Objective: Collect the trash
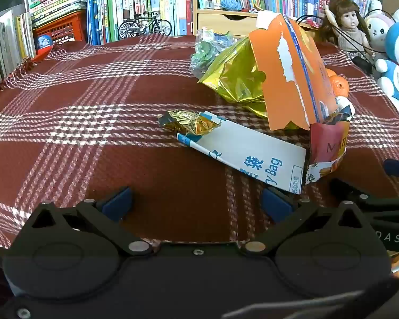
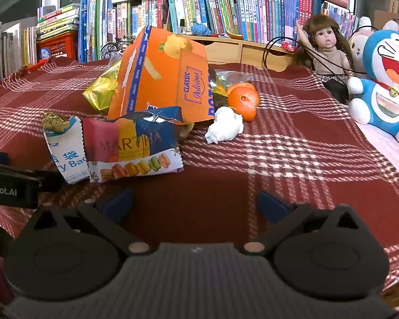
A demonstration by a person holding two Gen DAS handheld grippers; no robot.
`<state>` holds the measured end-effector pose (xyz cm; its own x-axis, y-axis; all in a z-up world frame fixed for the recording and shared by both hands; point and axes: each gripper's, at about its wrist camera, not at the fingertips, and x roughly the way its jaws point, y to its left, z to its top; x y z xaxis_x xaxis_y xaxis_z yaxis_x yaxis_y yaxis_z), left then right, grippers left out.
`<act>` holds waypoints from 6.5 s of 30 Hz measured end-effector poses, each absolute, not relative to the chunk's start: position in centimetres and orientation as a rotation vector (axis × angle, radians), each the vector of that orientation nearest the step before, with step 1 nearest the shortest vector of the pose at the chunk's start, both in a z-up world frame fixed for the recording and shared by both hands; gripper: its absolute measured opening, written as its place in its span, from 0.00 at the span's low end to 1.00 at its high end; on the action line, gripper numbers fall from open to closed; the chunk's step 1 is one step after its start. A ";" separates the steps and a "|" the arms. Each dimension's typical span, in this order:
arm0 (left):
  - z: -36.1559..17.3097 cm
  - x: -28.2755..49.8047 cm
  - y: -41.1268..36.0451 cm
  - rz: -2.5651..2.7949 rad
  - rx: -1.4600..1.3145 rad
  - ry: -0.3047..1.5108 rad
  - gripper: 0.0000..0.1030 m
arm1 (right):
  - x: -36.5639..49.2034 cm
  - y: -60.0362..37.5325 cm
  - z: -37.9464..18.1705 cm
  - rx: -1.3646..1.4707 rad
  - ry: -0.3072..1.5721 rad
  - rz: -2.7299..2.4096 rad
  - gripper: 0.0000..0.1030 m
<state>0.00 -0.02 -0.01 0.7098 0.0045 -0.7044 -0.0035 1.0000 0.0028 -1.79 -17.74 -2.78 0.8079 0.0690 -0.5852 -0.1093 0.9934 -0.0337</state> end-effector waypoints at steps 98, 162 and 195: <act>2.1 0.5 3.3 -0.049 -0.194 0.726 0.92 | -4.0 -17.9 -1.8 -0.077 0.454 0.216 1.00; 2.3 0.1 4.1 0.005 -0.257 0.651 0.75 | -2.2 -17.3 -1.7 0.000 0.490 0.300 0.68; 3.0 -3.8 -0.6 -0.129 -0.113 0.549 0.24 | -4.4 -18.8 -1.9 0.043 0.465 0.308 0.63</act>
